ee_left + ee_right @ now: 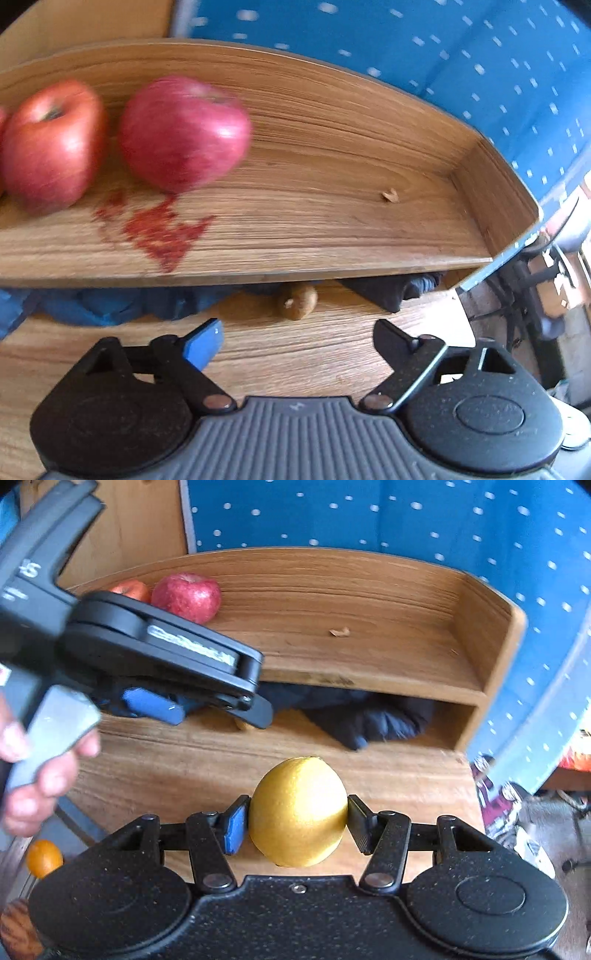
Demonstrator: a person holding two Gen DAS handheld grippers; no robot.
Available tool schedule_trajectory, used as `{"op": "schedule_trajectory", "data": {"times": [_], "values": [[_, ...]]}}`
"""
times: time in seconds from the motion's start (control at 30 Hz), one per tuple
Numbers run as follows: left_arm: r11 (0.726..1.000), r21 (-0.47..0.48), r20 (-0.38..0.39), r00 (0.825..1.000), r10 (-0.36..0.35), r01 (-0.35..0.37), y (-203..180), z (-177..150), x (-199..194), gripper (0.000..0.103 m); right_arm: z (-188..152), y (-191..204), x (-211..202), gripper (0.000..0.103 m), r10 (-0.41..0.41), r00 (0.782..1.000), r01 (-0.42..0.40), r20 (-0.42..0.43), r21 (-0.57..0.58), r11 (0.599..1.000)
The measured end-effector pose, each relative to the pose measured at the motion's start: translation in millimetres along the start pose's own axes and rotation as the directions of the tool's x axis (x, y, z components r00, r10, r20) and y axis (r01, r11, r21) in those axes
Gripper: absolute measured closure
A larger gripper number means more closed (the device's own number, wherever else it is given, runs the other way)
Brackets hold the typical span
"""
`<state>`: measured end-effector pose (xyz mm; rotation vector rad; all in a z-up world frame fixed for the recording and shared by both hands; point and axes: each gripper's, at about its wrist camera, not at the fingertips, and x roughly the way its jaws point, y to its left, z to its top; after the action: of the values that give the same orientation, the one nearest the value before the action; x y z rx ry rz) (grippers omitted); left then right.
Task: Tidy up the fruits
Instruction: 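Grasp the yellow lemon with right tool while left tool grasps the small brown fruit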
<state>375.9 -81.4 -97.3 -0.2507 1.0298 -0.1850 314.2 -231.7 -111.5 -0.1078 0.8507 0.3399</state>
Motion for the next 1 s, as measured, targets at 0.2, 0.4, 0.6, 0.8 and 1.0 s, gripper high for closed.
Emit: {"op": "schedule_trajectory", "data": {"times": [0.2,0.4,0.6,0.8,1.0], "values": [[0.997,0.072,0.014,1.000,-0.001,0.000,-22,-1,15,0.032,-10,-3,-10,0.046,-0.029,1.000,0.029,0.006,0.046,0.999],[0.997,0.060,0.015,0.999,0.038,-0.039,-24,4,26,0.047,-12,0,-10,0.046,-0.048,0.999,0.048,-0.001,0.065,0.997],[0.996,0.044,0.022,0.997,0.075,-0.076,-21,8,32,0.061,-15,3,-11,0.046,-0.051,0.999,0.052,-0.016,0.070,0.996],[0.995,0.049,0.024,0.996,0.084,-0.085,-17,8,26,0.075,-15,7,-13,0.046,-0.049,0.999,0.049,-0.014,0.064,0.997],[0.996,0.064,0.019,0.998,0.056,-0.057,-9,-3,3,0.075,-15,12,-19,0.046,-0.037,0.999,0.037,0.000,0.057,0.998]]}}
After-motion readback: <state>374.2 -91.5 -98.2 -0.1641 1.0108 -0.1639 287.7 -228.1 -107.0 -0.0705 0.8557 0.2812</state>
